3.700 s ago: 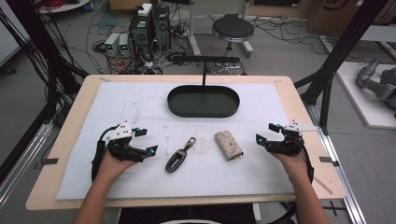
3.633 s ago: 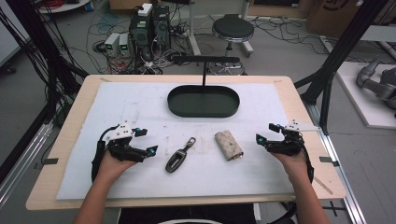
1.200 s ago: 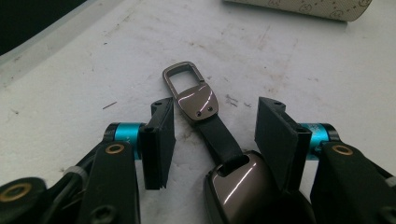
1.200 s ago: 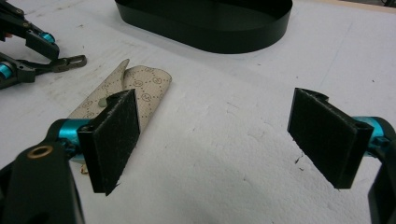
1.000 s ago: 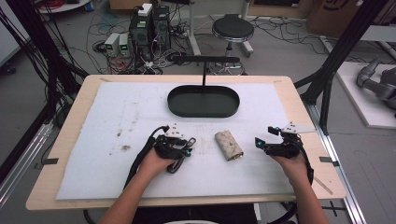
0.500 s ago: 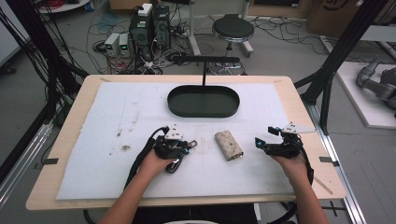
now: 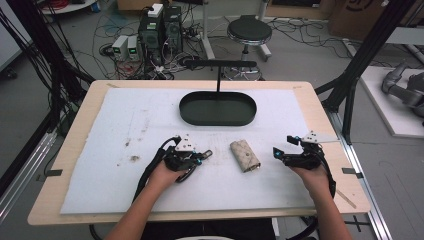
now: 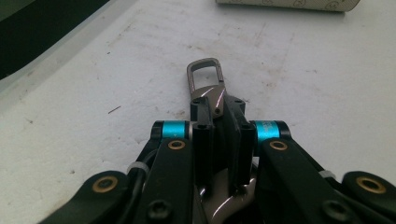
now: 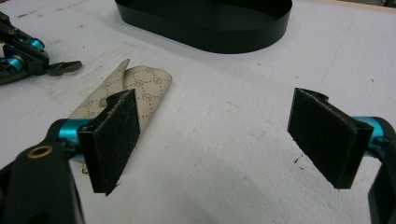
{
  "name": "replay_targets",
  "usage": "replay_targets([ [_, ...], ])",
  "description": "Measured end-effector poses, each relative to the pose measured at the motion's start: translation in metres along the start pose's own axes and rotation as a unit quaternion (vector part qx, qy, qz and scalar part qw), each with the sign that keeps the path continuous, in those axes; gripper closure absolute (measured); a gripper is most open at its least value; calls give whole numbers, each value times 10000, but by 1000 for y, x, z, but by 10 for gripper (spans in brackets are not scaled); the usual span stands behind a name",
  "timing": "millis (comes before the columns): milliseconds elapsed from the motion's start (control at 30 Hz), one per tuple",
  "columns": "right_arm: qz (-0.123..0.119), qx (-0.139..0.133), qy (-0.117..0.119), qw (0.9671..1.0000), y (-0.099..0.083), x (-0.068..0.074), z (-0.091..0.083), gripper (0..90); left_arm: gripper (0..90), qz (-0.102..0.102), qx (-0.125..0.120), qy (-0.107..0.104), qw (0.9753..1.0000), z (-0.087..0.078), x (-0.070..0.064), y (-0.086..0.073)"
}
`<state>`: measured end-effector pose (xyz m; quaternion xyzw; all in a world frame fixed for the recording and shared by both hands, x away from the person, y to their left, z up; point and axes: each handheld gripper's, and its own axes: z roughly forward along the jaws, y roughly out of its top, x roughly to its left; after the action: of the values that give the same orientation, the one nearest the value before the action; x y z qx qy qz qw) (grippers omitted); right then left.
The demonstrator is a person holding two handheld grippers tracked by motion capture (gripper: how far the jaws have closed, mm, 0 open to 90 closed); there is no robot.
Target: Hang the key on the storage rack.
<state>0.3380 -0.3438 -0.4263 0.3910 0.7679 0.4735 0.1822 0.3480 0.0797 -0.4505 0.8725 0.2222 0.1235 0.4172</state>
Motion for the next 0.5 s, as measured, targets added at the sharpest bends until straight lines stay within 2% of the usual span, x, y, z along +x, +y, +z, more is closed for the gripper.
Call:
replay_targets([
  [133, 18, -5, 9, 10000, 0, 0, 0, 174, 878, 85, -13, -34, 10000, -1, 0, 1],
  [167, 19, -12, 6, 10000, 0, 0, 0, 174, 881, 228, 7, -40, 9997, -2, -2, 2],
  [267, 32, -11, 12, 10000, 0, 0, -1, 174, 882, 262, -37, -88, 9996, -3, -2, 3],
  [500, 29, -13, 13, 10000, 0, 0, -1, 174, 882, 413, -313, -38, 9987, -15, -3, 16],
])
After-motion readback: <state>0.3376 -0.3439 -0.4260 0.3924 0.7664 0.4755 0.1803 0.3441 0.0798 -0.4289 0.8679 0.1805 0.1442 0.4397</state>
